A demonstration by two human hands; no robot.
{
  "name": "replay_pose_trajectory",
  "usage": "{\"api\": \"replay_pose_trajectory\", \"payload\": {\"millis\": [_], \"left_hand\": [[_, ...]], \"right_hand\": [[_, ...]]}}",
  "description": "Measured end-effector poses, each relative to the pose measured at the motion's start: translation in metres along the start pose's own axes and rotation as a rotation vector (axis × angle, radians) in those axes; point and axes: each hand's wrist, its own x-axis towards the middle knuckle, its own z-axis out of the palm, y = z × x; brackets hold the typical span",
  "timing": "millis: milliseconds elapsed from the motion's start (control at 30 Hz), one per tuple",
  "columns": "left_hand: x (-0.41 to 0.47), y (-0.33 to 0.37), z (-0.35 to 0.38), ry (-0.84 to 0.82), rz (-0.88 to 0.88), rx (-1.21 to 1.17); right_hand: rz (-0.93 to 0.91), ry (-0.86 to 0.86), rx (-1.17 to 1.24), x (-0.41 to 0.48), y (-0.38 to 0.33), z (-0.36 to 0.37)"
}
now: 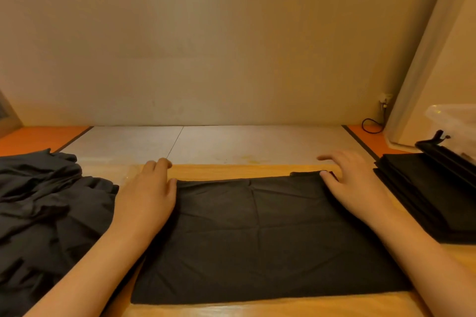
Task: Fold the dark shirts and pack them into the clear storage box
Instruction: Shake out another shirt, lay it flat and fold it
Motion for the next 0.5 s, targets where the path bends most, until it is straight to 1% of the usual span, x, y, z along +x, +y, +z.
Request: {"api": "replay_pose_trajectory", "payload": {"millis": [67, 100, 133, 200, 267, 333, 433, 500], "left_hand": [[-0.010, 0.022, -0.013, 0.021, 0.074, -0.006], [-0.017, 0.034, -0.018, -0.008, 0.102, 0.008], [-0.025, 0.046, -0.021, -0.055, 0.131, 0.041], [-0.042, 0.065, -0.019, -0.181, 0.175, 0.178], [-0.052, 0.074, -0.016, -0.279, 0.193, 0.326], [-0.052, 0.075, -0.013, -0.307, 0.207, 0.424], [-0.046, 0.070, -0.008, -0.338, 0.213, 0.474], [-0.042, 0.060, 0.000, -0.435, 0.211, 0.433]], "right_hand": [[-0.220, -0.090, 0.022, -0.004, -0.015, 0.000], [-0.304, -0.144, 0.020, -0.006, -0.024, 0.001], [-0.364, -0.199, 0.009, -0.009, -0.031, 0.005], [-0.405, -0.309, -0.025, -0.013, -0.042, 0.010], [-0.363, -0.421, -0.076, -0.014, -0.046, 0.010], [-0.260, -0.507, -0.131, -0.016, -0.048, 0.007], [-0.133, -0.571, -0.243, -0.020, -0.053, -0.002], [-0.103, -0.605, -0.344, -0.023, -0.060, -0.008]]}}
